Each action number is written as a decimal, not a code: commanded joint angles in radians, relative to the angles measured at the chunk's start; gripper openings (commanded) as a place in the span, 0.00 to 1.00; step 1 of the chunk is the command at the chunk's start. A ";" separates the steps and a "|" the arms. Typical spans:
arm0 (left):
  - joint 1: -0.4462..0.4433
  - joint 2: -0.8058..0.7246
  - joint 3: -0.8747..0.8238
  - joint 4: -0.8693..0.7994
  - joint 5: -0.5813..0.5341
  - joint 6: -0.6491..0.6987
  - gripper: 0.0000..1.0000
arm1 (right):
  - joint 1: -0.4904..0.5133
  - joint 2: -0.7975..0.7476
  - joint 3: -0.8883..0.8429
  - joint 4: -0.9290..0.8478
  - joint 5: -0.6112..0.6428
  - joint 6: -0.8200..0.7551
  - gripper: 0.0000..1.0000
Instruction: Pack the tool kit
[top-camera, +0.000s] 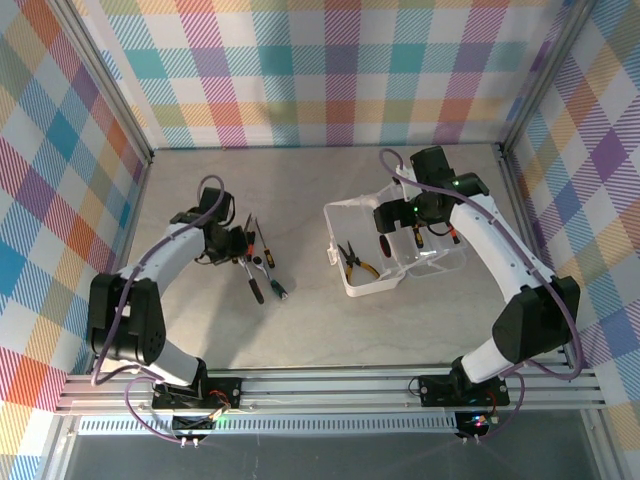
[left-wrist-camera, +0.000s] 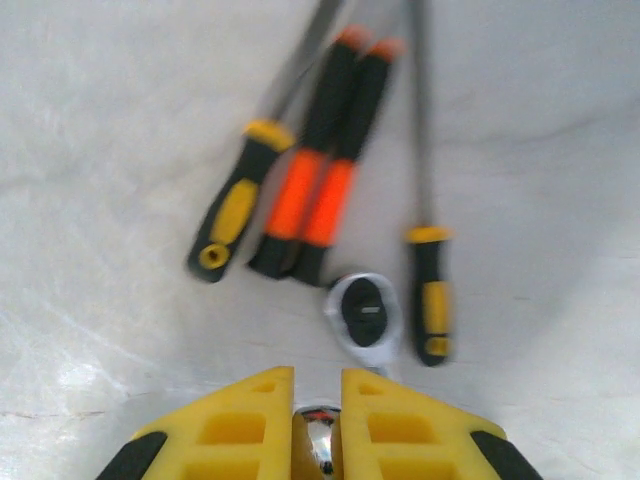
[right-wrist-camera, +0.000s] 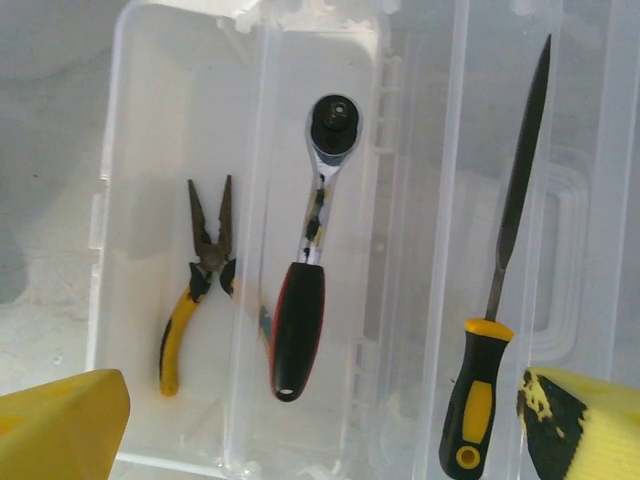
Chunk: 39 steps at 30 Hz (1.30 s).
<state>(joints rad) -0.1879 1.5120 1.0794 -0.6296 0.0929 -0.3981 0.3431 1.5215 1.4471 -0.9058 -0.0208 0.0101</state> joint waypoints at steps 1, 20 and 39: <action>-0.046 -0.041 0.108 -0.060 0.056 0.033 0.00 | 0.021 -0.044 0.006 0.013 -0.066 -0.001 0.99; -0.203 0.183 0.415 0.214 0.324 -0.115 0.00 | 0.288 0.067 -0.012 0.317 -0.319 0.126 0.92; -0.219 0.133 0.357 0.301 0.381 -0.143 0.00 | 0.386 0.228 0.110 0.359 -0.223 0.197 0.21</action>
<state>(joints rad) -0.3977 1.6985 1.4551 -0.3943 0.4339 -0.5220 0.7200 1.7443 1.5143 -0.5663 -0.2344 0.2031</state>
